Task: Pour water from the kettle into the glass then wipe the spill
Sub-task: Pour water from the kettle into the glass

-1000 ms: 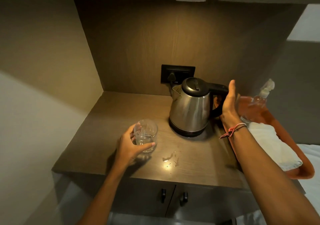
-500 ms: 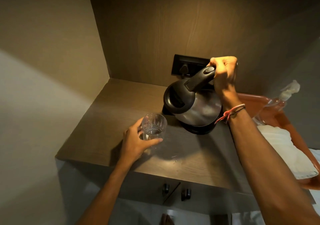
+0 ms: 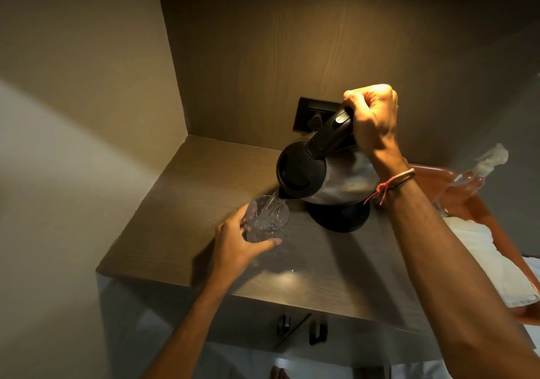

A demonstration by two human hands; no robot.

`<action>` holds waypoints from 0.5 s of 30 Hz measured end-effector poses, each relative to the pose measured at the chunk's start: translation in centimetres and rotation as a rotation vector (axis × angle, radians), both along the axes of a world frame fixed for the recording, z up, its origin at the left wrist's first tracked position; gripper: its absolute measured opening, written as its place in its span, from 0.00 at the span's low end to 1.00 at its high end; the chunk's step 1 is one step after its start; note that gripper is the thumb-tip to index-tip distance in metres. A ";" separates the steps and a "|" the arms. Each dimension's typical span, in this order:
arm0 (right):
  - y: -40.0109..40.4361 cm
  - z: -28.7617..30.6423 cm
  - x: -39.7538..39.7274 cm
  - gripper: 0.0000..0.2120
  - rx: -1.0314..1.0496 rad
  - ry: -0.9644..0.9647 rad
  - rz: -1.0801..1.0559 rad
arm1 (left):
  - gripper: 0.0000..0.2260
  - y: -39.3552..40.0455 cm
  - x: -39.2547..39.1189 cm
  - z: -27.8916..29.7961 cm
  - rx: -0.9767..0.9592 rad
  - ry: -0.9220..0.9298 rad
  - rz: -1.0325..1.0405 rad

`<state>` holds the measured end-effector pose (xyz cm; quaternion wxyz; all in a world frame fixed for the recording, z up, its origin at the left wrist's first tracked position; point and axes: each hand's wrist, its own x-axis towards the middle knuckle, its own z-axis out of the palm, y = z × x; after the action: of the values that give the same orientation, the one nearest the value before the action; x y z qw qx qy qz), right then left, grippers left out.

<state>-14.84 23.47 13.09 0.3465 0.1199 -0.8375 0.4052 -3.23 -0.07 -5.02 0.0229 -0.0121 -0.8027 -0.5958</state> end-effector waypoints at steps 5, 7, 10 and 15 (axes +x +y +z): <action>0.0 0.5 -0.5 0.23 0.019 0.026 0.005 | 0.42 0.1 -0.1 -0.2 -0.003 0.013 -0.005; 0.1 0.5 -0.5 0.21 0.014 0.037 0.020 | 0.42 0.1 -0.1 -0.2 -0.001 0.018 -0.006; 0.1 0.6 -0.4 0.19 -0.001 0.062 0.037 | 0.41 0.1 0.0 -0.1 0.006 0.023 -0.007; -0.1 0.7 -0.6 0.25 0.015 0.076 0.047 | 0.40 0.1 -0.1 0.0 0.005 0.029 -0.022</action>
<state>-15.40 23.33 13.83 0.3676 0.1574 -0.8238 0.4019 -3.31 0.00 -5.02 0.0282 -0.0295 -0.8006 -0.5979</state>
